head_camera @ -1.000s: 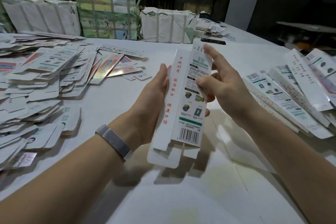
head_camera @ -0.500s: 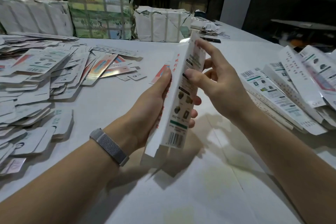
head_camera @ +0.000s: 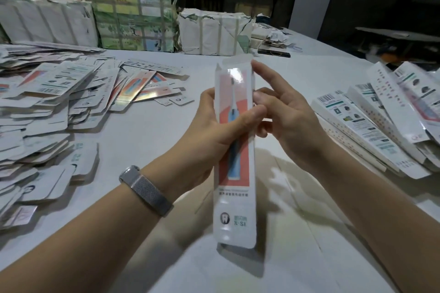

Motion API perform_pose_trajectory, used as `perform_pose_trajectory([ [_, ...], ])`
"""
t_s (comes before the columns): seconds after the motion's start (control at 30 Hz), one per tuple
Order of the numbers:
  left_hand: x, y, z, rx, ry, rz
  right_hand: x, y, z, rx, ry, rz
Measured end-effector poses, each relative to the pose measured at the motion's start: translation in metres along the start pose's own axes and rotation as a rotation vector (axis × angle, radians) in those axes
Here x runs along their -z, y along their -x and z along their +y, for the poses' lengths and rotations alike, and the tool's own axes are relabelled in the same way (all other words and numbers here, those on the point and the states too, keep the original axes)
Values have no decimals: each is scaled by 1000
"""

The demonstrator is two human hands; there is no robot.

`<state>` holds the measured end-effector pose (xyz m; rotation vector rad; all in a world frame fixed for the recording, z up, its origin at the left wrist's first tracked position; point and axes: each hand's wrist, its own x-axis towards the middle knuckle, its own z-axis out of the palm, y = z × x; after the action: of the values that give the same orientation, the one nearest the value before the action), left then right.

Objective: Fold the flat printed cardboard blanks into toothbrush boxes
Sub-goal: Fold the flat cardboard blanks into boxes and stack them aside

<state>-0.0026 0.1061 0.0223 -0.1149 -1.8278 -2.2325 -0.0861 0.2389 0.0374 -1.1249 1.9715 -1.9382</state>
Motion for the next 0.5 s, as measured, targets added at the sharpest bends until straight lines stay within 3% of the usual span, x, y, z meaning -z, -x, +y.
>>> perform_pose_trajectory([
  [0.17,-2,1,-5,-57,-180,44,-5,2,-1,-37,-25,1],
  [0.5,2,3,1,-32,-151,-60,-1,4,-6,-1,6,14],
])
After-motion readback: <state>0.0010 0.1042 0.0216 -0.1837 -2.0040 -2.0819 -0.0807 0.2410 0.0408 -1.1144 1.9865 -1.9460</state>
